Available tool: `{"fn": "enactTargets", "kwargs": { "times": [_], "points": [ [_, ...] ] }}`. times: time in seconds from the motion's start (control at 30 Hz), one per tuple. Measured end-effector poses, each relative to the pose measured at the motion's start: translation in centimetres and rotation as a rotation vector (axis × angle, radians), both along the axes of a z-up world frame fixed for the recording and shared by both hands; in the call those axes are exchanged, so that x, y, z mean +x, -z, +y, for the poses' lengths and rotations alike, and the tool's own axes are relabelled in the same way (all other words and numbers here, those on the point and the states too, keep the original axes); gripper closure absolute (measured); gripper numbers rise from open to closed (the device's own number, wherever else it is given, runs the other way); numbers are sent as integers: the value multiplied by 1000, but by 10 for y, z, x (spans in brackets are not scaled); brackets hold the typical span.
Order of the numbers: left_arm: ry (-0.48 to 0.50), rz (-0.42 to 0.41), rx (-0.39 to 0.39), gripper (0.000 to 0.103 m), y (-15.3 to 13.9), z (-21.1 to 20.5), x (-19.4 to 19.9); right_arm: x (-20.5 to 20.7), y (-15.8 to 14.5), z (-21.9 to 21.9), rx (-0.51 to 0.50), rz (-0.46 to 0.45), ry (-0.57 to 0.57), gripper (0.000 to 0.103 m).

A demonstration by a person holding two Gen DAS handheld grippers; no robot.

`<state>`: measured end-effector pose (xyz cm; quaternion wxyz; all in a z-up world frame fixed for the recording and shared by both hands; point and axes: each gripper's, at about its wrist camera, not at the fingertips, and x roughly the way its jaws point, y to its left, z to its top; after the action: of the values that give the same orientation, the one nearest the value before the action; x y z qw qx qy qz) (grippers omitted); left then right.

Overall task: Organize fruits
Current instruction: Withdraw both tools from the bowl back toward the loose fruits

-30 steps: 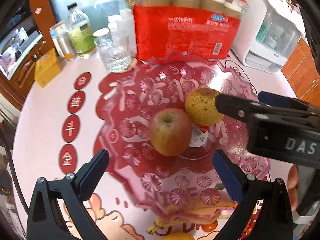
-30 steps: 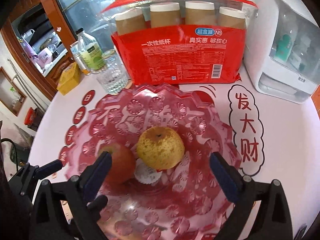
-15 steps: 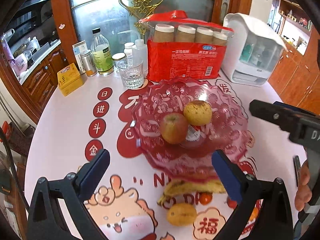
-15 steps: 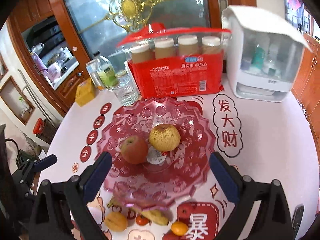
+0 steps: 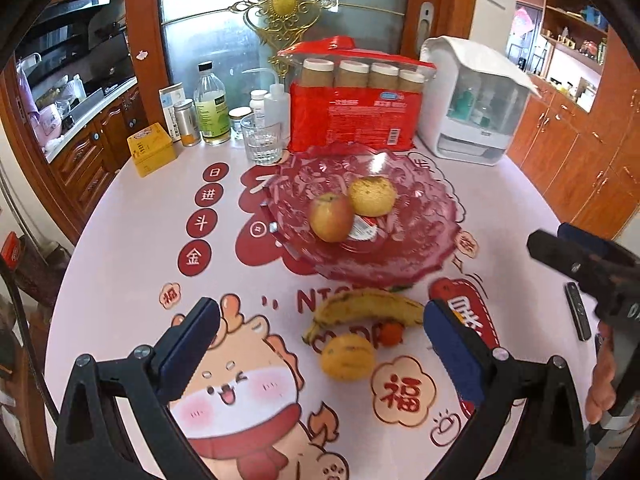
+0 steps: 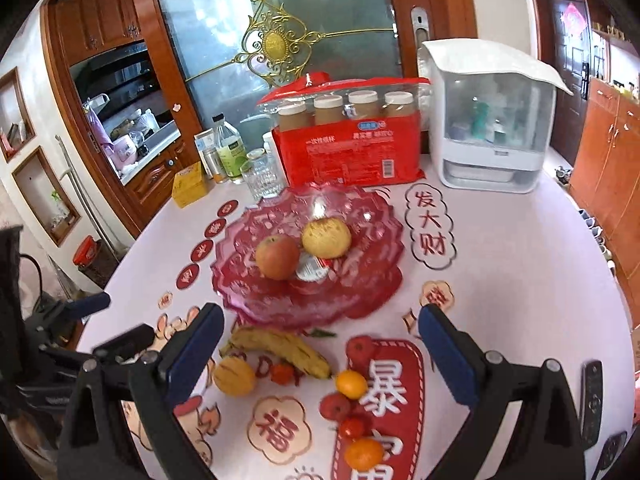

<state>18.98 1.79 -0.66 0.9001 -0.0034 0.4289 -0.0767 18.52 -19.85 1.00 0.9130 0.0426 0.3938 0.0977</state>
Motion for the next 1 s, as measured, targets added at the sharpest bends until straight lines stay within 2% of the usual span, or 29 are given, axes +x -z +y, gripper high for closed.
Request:
{"fn": "enactTargets", "kwargs": {
  "times": [0.17,0.33,0.53,0.7,0.83,1.0],
  "points": [
    [24,-31,-6,1,4,-7,-21,-27,9,-6,-12,-19,-10,14],
    [27,-50,-18,1,14,-11,-36,-52,17,-5,-62,-64,-7,16],
    [7,-28,-24,3,34,-9,-42,-76,30,3,-161,-118,-5,17],
    [-7,-46,19,3,55,-10,-46,-93,45,6,-230,-154,5,17],
    [-1,-15,32,3,80,-13,-42,-97,75,-1,-238,-106,25,17],
    [-3,36,26,3,112,-18,-29,-92,113,-10,-209,-12,25,25]
  ]
}}
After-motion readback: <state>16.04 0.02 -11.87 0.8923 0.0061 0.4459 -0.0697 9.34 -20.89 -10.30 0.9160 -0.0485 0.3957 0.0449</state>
